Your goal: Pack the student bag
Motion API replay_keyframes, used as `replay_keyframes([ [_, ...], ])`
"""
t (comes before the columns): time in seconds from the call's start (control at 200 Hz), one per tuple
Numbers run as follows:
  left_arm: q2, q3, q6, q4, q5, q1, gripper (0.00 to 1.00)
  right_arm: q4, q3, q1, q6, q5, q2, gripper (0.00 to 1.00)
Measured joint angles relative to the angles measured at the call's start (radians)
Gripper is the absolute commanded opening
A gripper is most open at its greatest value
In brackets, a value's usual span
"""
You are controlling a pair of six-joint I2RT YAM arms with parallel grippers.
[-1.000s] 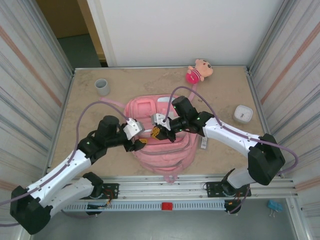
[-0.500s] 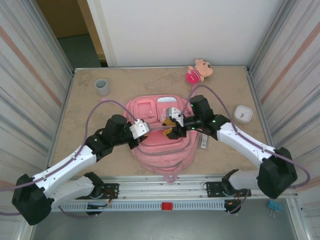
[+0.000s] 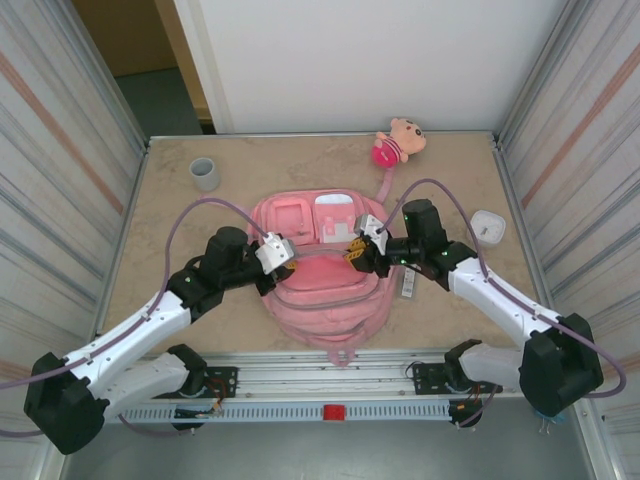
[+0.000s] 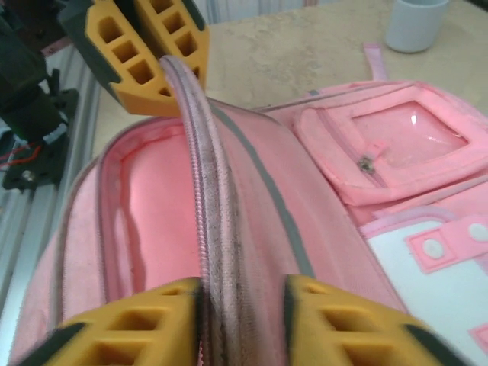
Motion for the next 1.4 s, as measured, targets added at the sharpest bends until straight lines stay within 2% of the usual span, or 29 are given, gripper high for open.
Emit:
replay_keyframes([
  [0.055,-0.001,0.004,0.008,-0.004,0.006,-0.002,0.53,0.006,0.0,0.0,0.006,-0.009,0.007,0.01],
  [0.13,0.0,0.03,0.026,-0.028,0.006,-0.014,0.65,0.011,0.0,0.0,0.012,-0.018,0.013,0.01],
  [0.195,0.018,0.083,0.058,-0.064,0.003,-0.037,0.7,0.017,0.0,0.0,0.015,-0.024,0.014,0.01],
  [0.361,0.129,0.241,0.143,-0.121,-0.017,-0.092,0.71,0.027,0.001,0.0,0.018,-0.047,0.031,0.02],
  [0.566,0.272,0.287,0.192,-0.142,-0.058,-0.101,0.61,0.031,0.018,0.0,0.023,-0.071,0.046,0.03],
  [0.616,0.298,0.289,0.191,-0.146,-0.072,-0.101,0.52,0.031,0.021,0.0,0.023,-0.074,0.046,0.03],
  [0.666,0.319,0.293,0.2,-0.148,-0.085,-0.101,0.37,0.031,0.025,0.0,0.023,-0.075,0.046,0.05],
  [0.732,0.332,0.3,0.194,-0.151,-0.096,-0.101,0.27,0.031,0.027,0.0,0.026,-0.074,0.046,0.14],
  [0.842,0.327,0.302,0.177,-0.15,-0.108,-0.105,0.13,0.029,0.031,-0.002,0.068,-0.062,0.041,0.44],
  [0.902,0.321,0.302,0.16,-0.15,-0.119,-0.105,0.12,0.022,0.033,-0.009,0.132,-0.023,0.017,0.52],
  [0.977,0.306,0.302,0.128,-0.148,-0.13,-0.1,0.11,-0.015,0.041,-0.027,0.244,0.06,-0.033,0.56],
  [1.087,0.281,0.301,0.075,-0.143,-0.14,-0.072,0.1,-0.135,0.067,-0.084,0.448,0.258,-0.14,0.62],
  [1.223,0.247,0.29,0.035,-0.145,-0.151,-0.052,0.1,-0.325,0.081,-0.173,0.66,0.475,-0.235,0.64],
  [1.398,0.23,0.275,0.01,-0.144,-0.155,-0.052,0.11,-0.503,0.027,-0.231,0.819,0.601,-0.206,0.65],
])
